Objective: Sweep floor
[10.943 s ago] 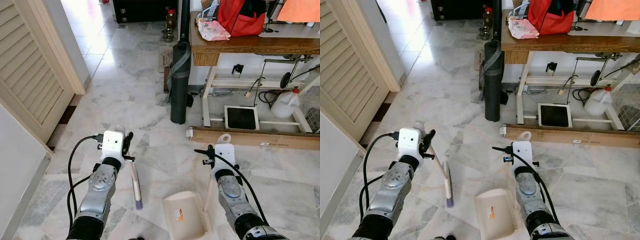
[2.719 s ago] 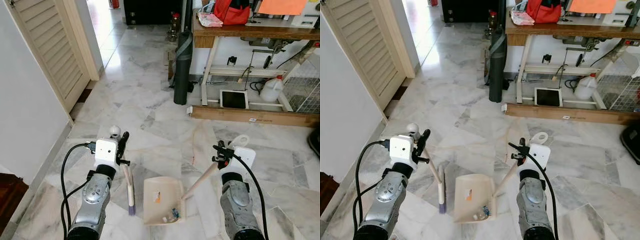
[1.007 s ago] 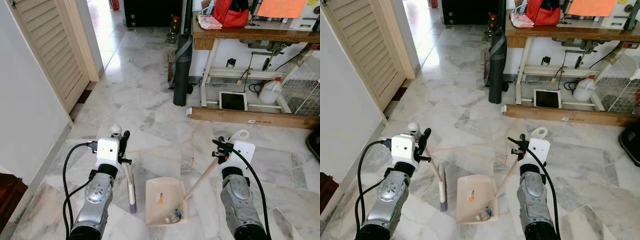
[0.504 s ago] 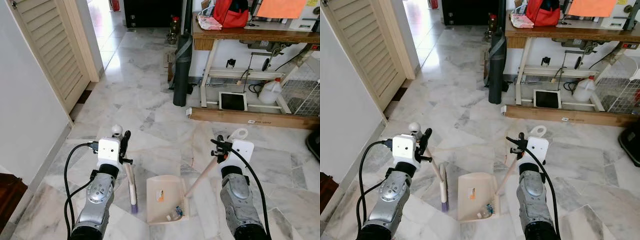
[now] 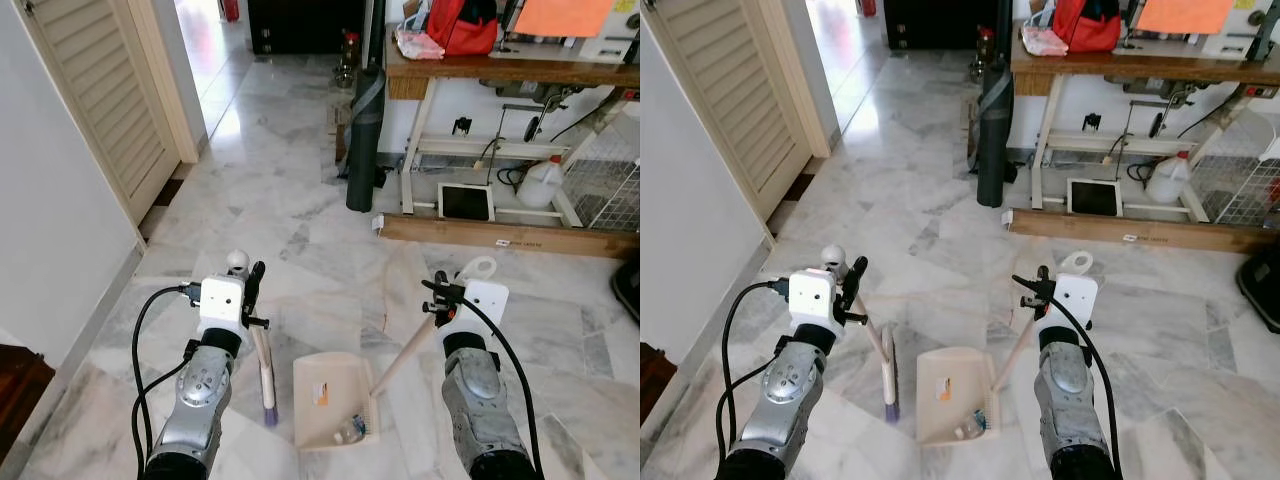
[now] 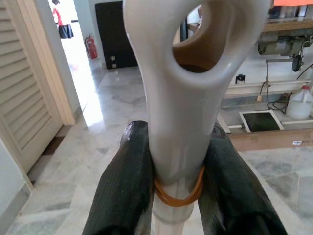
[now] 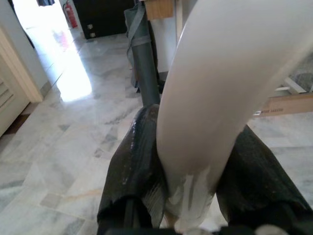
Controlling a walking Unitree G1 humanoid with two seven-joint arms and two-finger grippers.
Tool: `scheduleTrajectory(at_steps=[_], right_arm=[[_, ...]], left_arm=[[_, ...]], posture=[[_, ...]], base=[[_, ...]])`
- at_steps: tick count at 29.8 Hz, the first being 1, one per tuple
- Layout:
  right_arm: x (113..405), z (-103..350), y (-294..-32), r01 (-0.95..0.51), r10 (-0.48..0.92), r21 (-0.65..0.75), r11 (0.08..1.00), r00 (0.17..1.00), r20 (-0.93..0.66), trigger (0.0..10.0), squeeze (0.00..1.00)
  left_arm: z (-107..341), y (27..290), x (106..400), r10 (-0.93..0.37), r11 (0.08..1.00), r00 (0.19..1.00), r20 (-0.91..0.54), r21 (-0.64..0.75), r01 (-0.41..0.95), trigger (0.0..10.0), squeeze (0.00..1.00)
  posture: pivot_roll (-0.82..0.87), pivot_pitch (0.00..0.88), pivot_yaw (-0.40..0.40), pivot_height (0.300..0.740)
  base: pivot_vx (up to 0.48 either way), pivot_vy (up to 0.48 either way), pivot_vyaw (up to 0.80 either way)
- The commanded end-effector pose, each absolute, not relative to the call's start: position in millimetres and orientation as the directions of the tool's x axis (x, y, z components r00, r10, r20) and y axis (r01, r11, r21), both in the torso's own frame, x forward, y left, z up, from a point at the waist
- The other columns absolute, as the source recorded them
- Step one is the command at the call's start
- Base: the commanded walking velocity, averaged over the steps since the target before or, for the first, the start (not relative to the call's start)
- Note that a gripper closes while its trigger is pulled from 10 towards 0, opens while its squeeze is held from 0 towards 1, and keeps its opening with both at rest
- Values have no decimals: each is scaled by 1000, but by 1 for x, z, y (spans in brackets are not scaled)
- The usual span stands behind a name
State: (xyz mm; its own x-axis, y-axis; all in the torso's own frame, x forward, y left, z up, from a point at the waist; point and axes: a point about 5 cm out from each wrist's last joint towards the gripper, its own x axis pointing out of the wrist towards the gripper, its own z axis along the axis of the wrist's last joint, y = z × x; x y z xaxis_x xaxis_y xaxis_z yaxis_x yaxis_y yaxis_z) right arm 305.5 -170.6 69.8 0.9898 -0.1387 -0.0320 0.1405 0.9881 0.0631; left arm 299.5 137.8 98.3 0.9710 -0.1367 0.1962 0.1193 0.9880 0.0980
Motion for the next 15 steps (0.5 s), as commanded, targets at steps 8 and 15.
scheduleTrajectory(at_steps=[8, 15], right_arm=[[310, 85, -169, 125, -128, 71, 990, 991, 36, 10000, 0], [309, 84, -168, 125, -128, 71, 990, 991, 33, 10000, 0]], left_arm=[[109, 136, 302, -156, 984, 956, 248, 128, 127, 10000, 0], [109, 135, 302, -163, 982, 955, 247, 131, 134, 10000, 0]], posture=[[32, 0, -9, 740], [29, 0, -7, 740]], base=[[-285, 0, 0], [-309, 0, 0]])
